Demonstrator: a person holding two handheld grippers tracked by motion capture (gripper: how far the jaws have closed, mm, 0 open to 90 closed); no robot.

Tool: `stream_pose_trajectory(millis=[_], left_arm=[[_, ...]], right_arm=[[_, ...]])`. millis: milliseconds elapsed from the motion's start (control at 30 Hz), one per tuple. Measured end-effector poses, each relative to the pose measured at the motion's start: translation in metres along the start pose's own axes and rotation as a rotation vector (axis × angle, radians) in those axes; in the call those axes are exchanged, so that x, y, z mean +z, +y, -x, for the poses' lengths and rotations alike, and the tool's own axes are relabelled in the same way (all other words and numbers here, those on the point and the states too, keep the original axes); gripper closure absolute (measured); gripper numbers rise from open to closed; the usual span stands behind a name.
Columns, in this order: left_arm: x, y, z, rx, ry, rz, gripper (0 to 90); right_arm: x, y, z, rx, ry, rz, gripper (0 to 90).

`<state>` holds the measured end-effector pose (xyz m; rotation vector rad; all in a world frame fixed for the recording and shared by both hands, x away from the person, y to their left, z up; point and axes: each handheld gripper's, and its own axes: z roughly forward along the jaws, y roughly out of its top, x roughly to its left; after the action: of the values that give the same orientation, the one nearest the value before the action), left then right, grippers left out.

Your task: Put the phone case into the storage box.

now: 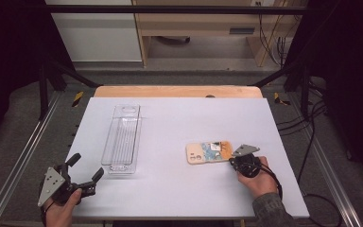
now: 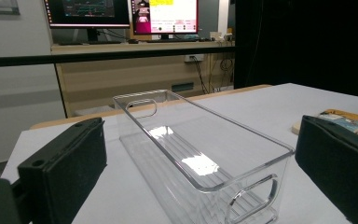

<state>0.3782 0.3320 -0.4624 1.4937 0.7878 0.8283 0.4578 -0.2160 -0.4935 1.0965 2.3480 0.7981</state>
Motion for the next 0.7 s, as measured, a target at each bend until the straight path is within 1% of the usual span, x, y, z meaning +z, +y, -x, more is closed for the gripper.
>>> stream_pose_trajectory(millis=[333, 667, 700], left_arm=[[0.001, 0.000, 0.003, 0.010, -0.008, -0.011, 1.8], [0.000, -0.001, 0.002, 0.004, 0.000, -0.011, 1.8], [0.000, -0.001, 0.002, 0.004, 0.001, -0.012, 1.8]], right_arm=[[0.011, 0.006, 0.010, 0.045, -0.027, 0.024, 90.0], [0.015, 0.014, 0.021, 0.067, -0.053, 0.034, 90.0], [0.015, 0.014, 0.022, 0.073, -0.048, 0.039, 90.0]])
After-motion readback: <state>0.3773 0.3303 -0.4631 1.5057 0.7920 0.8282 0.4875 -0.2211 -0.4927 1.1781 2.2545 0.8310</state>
